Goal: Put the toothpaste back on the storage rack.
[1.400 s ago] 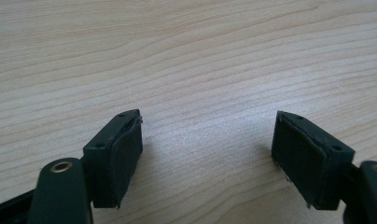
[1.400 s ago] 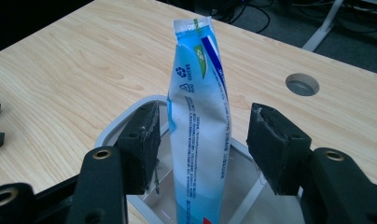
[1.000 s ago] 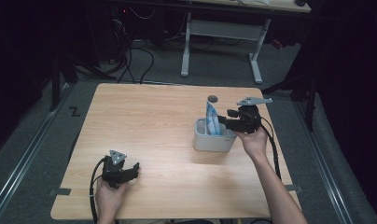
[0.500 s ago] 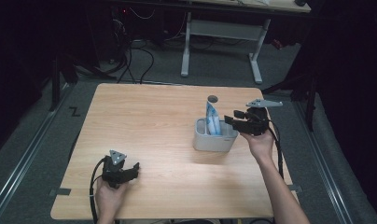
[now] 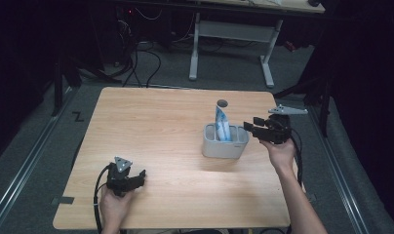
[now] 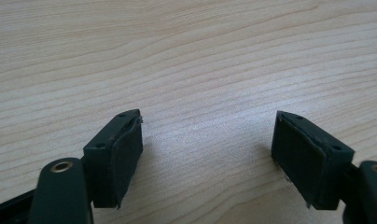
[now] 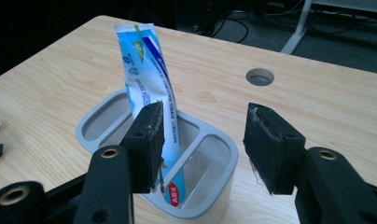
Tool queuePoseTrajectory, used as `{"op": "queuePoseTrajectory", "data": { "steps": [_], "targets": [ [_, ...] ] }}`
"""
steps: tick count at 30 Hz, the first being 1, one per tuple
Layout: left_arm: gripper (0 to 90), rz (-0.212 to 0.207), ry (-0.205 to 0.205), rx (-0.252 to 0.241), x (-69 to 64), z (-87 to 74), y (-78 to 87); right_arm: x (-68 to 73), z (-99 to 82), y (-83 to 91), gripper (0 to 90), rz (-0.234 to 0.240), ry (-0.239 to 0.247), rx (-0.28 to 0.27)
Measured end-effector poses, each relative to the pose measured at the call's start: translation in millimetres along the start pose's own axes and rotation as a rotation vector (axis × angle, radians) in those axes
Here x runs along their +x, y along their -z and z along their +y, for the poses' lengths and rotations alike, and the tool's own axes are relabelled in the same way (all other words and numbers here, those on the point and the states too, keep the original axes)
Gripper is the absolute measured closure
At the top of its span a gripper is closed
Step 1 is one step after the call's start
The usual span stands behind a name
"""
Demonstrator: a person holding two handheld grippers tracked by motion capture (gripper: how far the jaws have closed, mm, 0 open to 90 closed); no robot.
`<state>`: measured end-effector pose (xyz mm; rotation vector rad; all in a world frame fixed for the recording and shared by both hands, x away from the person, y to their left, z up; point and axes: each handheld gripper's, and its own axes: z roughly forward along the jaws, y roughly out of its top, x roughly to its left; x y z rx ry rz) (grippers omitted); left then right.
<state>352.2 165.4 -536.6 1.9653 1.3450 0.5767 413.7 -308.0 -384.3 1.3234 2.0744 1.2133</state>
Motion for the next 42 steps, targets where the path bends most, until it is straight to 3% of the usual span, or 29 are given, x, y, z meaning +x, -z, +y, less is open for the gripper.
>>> {"op": "queuePoseTrajectory", "data": {
  "steps": [21,42],
  "targets": [
    [25.2,0.001,0.001,-0.002,-0.3,0.0,-0.1,-6.6,-9.5,20.8,46.8,0.014,-0.031,-0.062],
    [25.2,0.000,0.000,-0.001,-0.3,0.0,-0.1,-17.4,-35.2,31.5,46.0,-0.002,-0.056,-0.068]
  ]
}}
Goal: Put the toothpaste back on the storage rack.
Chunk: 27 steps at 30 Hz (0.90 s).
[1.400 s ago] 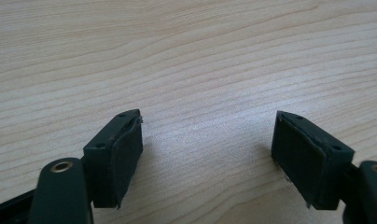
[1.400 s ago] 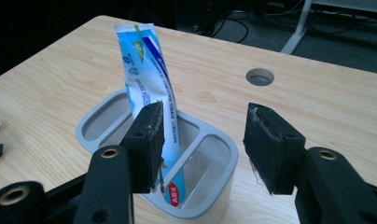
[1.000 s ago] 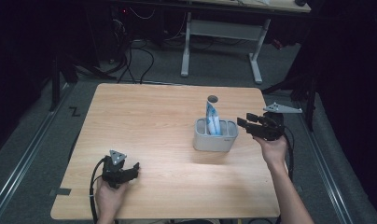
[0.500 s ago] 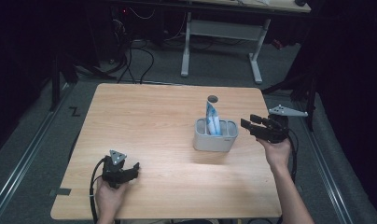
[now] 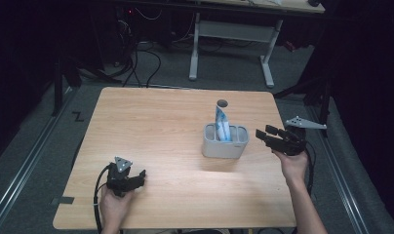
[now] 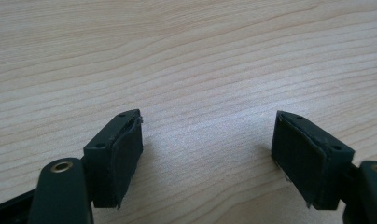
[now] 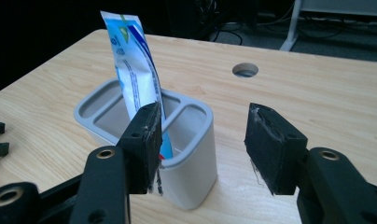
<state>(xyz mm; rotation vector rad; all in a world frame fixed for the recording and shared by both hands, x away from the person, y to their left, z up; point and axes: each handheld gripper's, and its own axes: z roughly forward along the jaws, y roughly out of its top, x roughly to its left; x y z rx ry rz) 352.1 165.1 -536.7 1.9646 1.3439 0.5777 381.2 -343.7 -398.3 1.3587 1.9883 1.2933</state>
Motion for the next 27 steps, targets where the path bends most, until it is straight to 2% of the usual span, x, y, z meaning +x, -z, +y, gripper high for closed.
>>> {"op": "queuePoseTrajectory", "data": {
  "steps": [6,18,27],
  "targets": [
    [25.2,0.000,0.000,0.000,0.0,0.0,0.0,-8.1,-10.7,5.9,46.0,-0.008,-0.039,-0.006],
    [25.2,0.000,0.000,0.000,0.0,0.0,0.0,-14.4,-26.0,10.4,46.0,-0.023,-0.059,0.001],
    [25.2,0.000,0.000,0.000,0.0,0.0,0.0,-17.7,-39.5,9.1,46.0,-0.031,-0.071,0.034]
  ]
}}
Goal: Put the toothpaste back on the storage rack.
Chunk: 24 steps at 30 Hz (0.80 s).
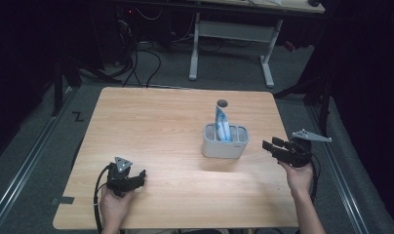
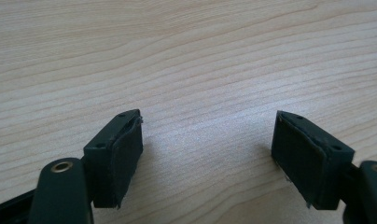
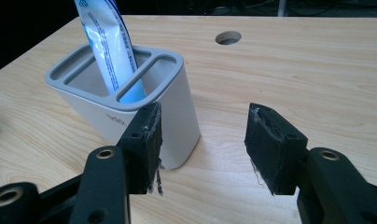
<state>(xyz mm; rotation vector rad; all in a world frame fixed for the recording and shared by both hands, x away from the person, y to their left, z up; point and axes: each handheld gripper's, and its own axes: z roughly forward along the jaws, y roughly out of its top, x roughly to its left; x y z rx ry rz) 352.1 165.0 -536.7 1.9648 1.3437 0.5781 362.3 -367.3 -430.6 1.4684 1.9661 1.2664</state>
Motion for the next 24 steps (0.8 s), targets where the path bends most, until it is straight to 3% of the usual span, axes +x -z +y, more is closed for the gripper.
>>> {"op": "queuePoseTrajectory", "data": {
  "steps": [24],
  "targets": [
    [25.2,0.000,0.000,0.000,0.0,0.0,0.0,-2.7,-33.1,-5.6,45.6,-0.017,-0.021,0.045]
  ]
}}
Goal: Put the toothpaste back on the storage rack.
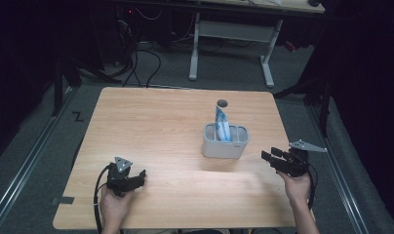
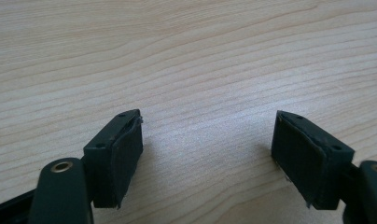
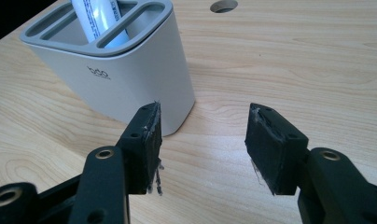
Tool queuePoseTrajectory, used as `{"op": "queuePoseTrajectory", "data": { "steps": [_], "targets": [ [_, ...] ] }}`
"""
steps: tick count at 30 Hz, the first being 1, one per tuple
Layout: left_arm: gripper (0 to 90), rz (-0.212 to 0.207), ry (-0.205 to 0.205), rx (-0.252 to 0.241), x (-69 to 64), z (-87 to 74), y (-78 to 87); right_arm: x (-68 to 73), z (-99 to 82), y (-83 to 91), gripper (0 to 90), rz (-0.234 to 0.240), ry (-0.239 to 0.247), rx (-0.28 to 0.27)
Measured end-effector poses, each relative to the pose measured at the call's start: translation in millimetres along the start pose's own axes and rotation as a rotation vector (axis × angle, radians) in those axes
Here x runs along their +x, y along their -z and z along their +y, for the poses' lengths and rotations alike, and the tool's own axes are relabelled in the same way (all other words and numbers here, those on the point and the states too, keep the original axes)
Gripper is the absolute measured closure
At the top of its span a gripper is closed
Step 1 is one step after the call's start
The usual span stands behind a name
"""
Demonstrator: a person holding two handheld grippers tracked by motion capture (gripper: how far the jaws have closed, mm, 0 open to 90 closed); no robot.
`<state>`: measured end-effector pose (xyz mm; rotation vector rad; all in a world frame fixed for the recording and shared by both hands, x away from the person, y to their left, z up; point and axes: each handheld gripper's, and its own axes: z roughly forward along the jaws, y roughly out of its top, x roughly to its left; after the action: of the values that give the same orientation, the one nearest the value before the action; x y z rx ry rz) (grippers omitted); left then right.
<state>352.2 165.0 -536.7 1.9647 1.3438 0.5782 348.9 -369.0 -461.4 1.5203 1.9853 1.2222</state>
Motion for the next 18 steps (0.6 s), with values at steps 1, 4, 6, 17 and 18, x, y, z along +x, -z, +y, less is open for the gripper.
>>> {"op": "queuePoseTrajectory", "data": {
  "steps": [1,4,6,17,18],
  "targets": [
    [25.2,0.000,0.000,0.000,0.0,0.0,0.0,0.4,-0.7,-0.5,45.6,-0.002,-0.002,0.001],
    [25.2,0.000,0.000,0.000,0.0,0.0,0.0,0.0,-3.6,-2.6,45.6,-0.004,0.004,0.001],
    [25.3,0.000,0.000,0.000,0.0,0.0,0.0,0.1,-6.0,-3.9,45.6,-0.007,0.003,0.004],
    [25.2,0.000,0.000,0.000,0.0,0.0,0.0,1.5,-17.5,-11.2,45.5,-0.035,0.014,0.038],
    [25.3,0.000,0.000,0.000,0.0,0.0,0.0,1.8,-19.1,-11.8,45.7,-0.038,0.010,0.041]
  ]
}}
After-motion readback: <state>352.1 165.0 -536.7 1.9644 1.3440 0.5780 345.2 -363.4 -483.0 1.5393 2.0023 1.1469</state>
